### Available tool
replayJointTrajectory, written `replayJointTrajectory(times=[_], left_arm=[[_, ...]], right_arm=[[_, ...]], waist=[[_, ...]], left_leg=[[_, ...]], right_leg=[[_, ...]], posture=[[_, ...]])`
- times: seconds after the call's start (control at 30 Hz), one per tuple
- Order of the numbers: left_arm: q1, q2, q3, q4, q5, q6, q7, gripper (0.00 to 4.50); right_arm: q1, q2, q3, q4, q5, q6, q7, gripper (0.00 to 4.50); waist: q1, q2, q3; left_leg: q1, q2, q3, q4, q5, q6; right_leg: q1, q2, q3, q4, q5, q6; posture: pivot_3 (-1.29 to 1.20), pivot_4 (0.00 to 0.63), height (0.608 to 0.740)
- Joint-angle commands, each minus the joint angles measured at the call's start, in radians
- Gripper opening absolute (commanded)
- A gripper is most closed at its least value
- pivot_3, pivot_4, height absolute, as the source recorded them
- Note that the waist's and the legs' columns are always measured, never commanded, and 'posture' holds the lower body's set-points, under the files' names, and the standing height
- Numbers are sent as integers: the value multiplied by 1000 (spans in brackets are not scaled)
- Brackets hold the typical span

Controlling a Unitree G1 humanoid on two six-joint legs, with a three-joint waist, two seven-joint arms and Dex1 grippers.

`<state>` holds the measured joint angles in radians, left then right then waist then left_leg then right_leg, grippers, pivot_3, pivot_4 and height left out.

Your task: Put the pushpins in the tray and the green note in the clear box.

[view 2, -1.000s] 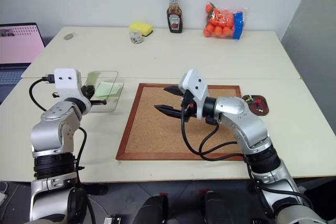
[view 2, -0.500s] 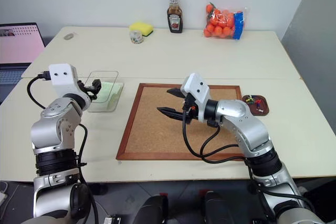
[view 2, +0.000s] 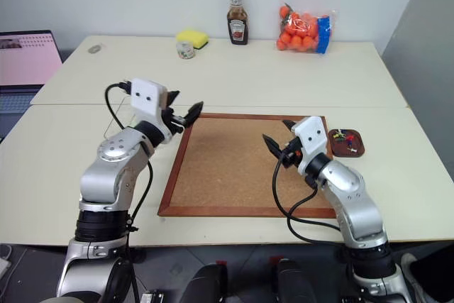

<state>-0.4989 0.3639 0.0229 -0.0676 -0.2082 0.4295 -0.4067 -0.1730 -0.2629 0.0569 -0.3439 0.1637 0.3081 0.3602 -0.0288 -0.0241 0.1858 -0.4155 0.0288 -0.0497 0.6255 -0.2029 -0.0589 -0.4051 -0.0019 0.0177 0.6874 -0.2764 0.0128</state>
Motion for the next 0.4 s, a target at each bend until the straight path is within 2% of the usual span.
replayJointTrajectory(times=[0.03, 0.2, 0.4], left_arm=[[62, 5, -108, 24, 60, -152, -93, 3577], [121, 0, -149, 49, 82, -205, -124, 3577], [149, -25, -136, 54, 82, -245, -113, 3577]], right_arm=[[113, 82, -49, -48, -55, -109, -147, 3238], [192, 102, -56, -54, -100, -159, -197, 3238], [205, 111, -56, -59, -93, -160, -208, 3238]], waist=[[-3, 0, 0], [-3, 0, 0], [-2, 0, 0]], left_leg=[[0, 0, 0, 0, 0, 0], [1, 0, 2, 1, 0, 0], [1, 0, 2, 2, 0, 0]], right_leg=[[0, 0, 0, 0, -1, 1], [0, 0, 0, 1, -1, 4], [0, 0, 0, 1, -1, 4]], posture=[[0, 150, 740], [0, 150, 740], [0, 150, 740]])
